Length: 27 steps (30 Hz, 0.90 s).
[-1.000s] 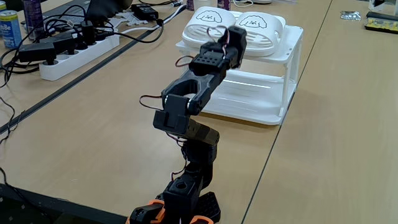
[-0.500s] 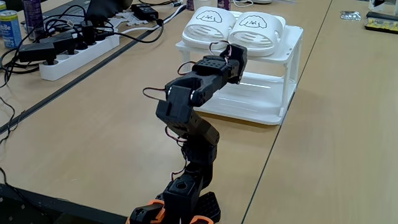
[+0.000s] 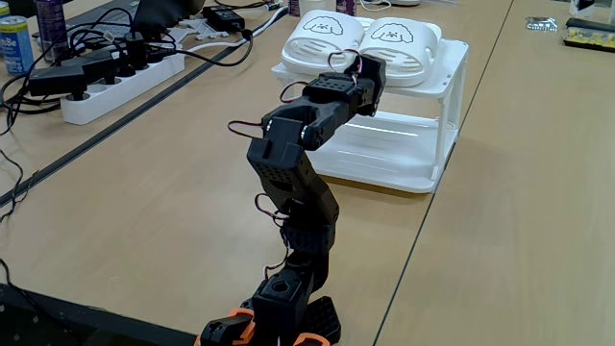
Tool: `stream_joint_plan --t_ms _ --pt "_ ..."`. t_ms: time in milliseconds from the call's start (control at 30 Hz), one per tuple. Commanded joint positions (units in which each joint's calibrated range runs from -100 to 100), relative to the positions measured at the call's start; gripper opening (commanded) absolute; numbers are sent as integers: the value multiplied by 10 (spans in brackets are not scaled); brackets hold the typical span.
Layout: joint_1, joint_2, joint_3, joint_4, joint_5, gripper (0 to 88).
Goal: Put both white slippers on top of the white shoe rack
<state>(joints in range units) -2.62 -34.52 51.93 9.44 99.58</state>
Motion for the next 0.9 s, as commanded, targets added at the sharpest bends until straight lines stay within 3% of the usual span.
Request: stream_joint_plan --t_ms 0,800,867 --pt "0 -7 -34 -4 4 8" --pt "0 -240 90 -4 4 8" --pt "-3 -248 95 -4 -34 7"
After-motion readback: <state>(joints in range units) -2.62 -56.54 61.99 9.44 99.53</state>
